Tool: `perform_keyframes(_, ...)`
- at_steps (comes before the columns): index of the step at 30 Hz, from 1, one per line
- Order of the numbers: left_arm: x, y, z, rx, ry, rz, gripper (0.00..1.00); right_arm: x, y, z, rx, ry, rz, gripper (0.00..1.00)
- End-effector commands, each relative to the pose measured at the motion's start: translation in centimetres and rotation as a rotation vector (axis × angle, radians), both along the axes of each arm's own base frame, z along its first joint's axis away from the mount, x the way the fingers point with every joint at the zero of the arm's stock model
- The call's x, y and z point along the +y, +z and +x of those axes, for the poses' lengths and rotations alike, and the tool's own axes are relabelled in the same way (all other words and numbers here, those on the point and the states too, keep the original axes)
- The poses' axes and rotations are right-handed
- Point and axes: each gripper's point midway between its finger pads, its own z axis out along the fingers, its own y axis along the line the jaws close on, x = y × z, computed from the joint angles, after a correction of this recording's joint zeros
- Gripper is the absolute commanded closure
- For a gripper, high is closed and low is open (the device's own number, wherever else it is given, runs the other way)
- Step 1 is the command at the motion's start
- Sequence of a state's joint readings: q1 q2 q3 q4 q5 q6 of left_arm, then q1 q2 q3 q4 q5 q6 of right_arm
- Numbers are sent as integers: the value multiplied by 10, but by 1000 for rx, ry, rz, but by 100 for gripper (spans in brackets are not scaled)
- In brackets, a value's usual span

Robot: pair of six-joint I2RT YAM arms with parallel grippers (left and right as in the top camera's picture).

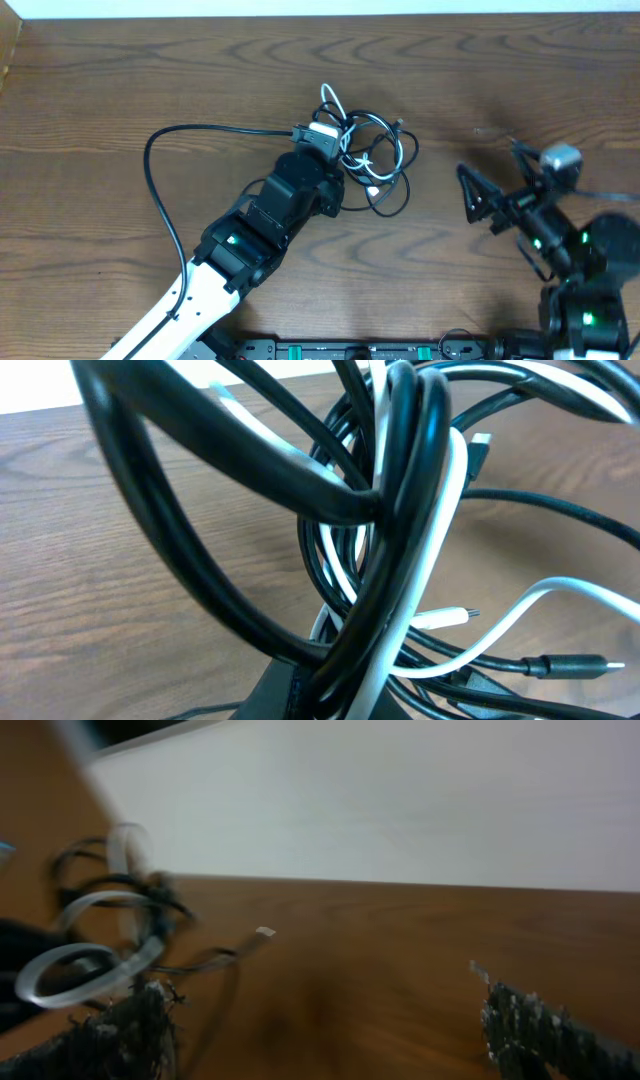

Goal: Untangle cables
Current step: 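Reach the right gripper toward the lifted bundle near the left gripper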

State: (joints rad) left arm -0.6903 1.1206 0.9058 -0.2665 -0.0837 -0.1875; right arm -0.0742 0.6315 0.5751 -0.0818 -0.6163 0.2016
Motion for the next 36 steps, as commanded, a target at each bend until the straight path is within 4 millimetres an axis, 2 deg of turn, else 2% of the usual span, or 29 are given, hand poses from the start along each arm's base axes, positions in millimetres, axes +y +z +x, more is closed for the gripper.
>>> perform_keyframes(1,-10,9,-2,-50,-106,52,92,40,18,-14,-9,311,20,1)
perform_keyframes(5,-11,5,0,-88,-158,129,93,59,28,-18,-41,517,60,1)
perform_keyframes(8,-15,7,3,-148,-210,193,93,64,32,-17,-37,594,101,1)
perform_keyframes(12,-25,22,15,-287,-272,259,93,63,34,-3,53,583,210,1)
perform_keyframes(18,-35,47,28,-420,-273,239,93,62,28,16,162,546,318,15)
perform_keyframes(20,-36,51,30,-435,-269,230,92,64,25,19,169,535,322,15)
perform_keyframes(28,-41,69,32,-498,-256,191,93,90,26,26,103,547,286,21)
perform_keyframes(31,-49,80,29,-538,-266,160,93,95,19,32,109,531,278,36)
perform_keyframes(36,-66,86,14,-560,-314,135,93,94,-2,49,172,489,290,65)
